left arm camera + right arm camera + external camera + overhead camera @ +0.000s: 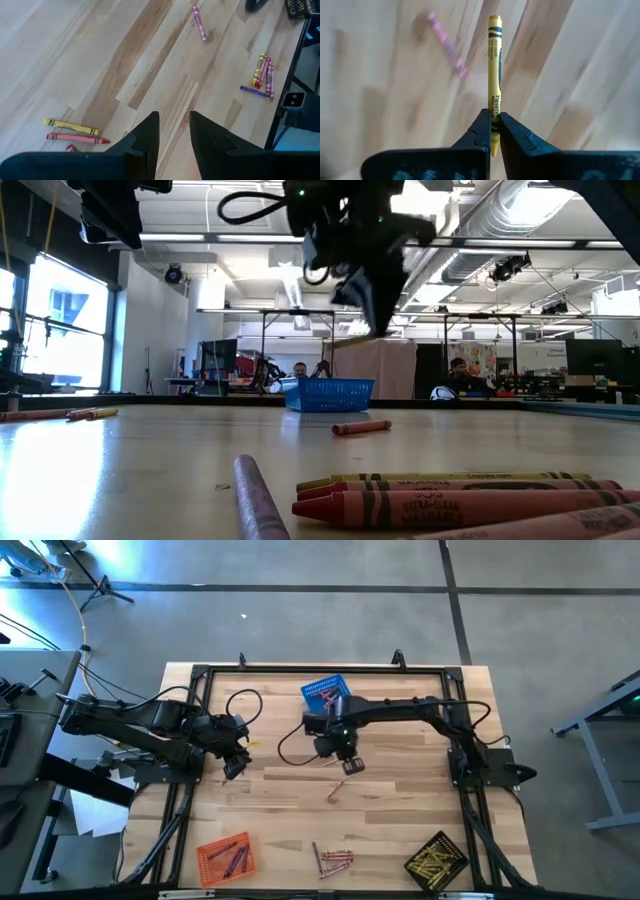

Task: Sort crayons
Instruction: Put the yellow crayon into the black bin

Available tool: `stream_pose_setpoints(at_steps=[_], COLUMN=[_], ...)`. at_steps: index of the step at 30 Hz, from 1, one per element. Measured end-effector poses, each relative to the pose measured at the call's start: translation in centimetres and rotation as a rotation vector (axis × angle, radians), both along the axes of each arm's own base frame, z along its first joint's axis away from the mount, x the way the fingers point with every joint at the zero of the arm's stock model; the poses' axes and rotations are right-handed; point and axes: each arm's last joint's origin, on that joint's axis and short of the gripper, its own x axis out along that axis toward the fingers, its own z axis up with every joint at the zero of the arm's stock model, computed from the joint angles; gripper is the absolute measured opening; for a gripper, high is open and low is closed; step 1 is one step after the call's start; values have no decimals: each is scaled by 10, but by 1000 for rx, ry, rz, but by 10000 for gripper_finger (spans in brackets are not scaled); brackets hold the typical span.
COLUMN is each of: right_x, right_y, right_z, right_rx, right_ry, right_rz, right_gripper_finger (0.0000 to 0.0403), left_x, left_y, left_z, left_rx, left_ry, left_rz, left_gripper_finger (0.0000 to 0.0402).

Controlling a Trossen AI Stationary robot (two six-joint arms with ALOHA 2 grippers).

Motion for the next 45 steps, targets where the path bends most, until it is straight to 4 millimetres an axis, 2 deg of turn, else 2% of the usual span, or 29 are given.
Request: stream_pose_setpoints(at_steps=[5,10,14,21,26,30,37,40,45], right_x=[-21,-39,-64,-124,-174,-203,-245,-259,-270], right_y=[9,30,53,94,129,161,209,219,226], right_z=[29,45,52,32,20,15,-6,-16,-19], right_rx=[132,178,166,172,308,391,404,387,355], right_ry=[187,190,230,245,334,351,385,425,453], right_rz=[-132,-179,-231,-439,-731,-882,-899,-936,-1046], right_gripper_finger=[7,7,7,8,9,9,9,9,16], left_x=[0,0,0,1,1,1,2,2,2], left_y=[0,1,2,7,13,17,20,21,21], left_z=[0,0,0,0,0,0,0,0,0], left_rx=[1,20,49,78,83,109,154,158,154], left_ry=[0,-3,-4,-9,-8,-7,-7,-6,-6], left_rz=[0,15,36,105,139,125,79,76,78], left_gripper_finger=[94,94,94,94,94,94,94,94,94])
